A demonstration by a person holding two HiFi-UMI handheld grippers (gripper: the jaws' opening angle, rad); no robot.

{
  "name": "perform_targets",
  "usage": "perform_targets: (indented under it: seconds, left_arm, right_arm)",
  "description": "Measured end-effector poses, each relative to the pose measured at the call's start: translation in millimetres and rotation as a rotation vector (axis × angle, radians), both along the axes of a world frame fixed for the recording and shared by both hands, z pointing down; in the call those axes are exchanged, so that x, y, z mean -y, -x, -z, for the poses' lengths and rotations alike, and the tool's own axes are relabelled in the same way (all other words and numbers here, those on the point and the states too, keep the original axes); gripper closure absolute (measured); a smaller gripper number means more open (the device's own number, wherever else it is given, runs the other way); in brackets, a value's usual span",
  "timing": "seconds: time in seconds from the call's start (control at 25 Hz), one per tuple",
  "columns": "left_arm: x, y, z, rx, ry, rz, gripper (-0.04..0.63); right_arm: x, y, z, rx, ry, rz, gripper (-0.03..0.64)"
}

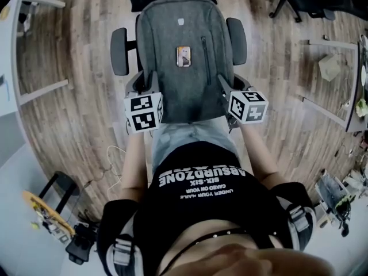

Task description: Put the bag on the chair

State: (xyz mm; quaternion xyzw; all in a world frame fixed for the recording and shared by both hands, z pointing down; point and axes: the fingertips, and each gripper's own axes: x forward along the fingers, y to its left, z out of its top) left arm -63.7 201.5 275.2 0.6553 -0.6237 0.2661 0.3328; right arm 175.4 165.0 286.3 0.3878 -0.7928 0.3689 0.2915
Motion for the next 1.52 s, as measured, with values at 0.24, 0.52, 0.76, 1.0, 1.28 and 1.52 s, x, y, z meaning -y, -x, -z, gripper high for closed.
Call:
perform_targets:
  seconds: [0.24, 0.52, 0.76, 1.0, 1.28, 1.52]
  left_arm:
    - [24.8, 13.0, -31.4, -0.022, 0.043, -0.011, 0.500]
    - [53.3, 23.3, -74.2, -0.041, 0.101, -0.010, 0.500]
    - [74.7, 30.7, -104.9, -0.045, 0.119, -0.018, 0.500]
    - [90.6, 34.0, -137.5, -0.054, 0.129, -0.027, 0.500]
    - [103.8, 35.4, -169.4, -0.057, 0.157, -0.029, 0.500]
    - [117.8, 34.4, -184.3, -0.056, 0.174, -0.042, 0.500]
  right_arm:
    - [22.3, 12.2, -27.3, -0.026, 0.028, -0.009, 0.502]
    - [51.0, 21.2, -67.9, -0.052, 0.066, -0.019, 0.500]
    - [67.7, 27.7, -98.1, -0.061, 0.089, -0.031, 0.502]
    - [82.5, 31.1, -129.7, -0.077, 0.104, -0.040, 0.502]
    - [94.4, 31.4, -158.8, -0.092, 0.125, -0.070, 0.502]
    - [104.0, 30.0, -175.5, -0.099, 0.141, -0.093, 0.502]
